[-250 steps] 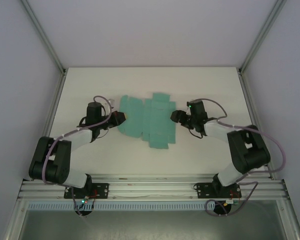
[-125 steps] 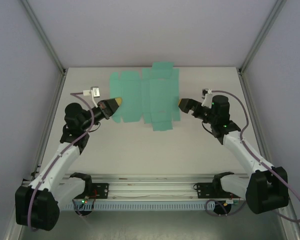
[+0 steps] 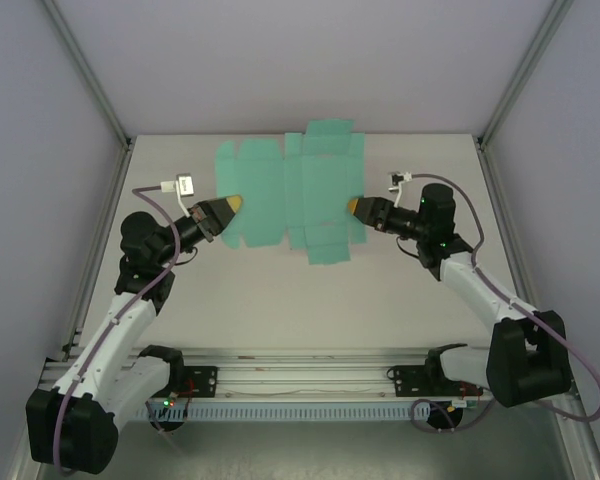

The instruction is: Assemble paper box

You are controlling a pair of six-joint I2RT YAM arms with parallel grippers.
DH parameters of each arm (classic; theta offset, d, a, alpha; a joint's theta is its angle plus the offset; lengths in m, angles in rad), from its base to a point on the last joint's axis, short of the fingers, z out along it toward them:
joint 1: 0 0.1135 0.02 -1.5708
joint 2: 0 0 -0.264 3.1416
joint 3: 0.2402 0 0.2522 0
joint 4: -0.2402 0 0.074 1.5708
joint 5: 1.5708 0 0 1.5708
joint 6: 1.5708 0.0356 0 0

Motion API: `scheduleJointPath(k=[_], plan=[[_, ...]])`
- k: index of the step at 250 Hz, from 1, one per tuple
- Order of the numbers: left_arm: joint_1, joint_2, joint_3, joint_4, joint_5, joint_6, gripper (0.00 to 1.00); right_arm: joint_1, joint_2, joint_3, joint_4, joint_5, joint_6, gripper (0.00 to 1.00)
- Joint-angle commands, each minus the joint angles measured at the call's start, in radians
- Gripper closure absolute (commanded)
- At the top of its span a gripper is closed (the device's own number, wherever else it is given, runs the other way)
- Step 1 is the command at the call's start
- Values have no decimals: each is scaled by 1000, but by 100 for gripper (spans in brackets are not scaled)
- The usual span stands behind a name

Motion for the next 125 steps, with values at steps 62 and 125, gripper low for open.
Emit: scheduleJointPath(k=[62,125], plan=[[7,-35,31,-125,-49,80,93,-2,-1,75,-97,32,-131,100],[8,-65,70,-635,-540,255,0,36,122,127,-435,192,-399,100]])
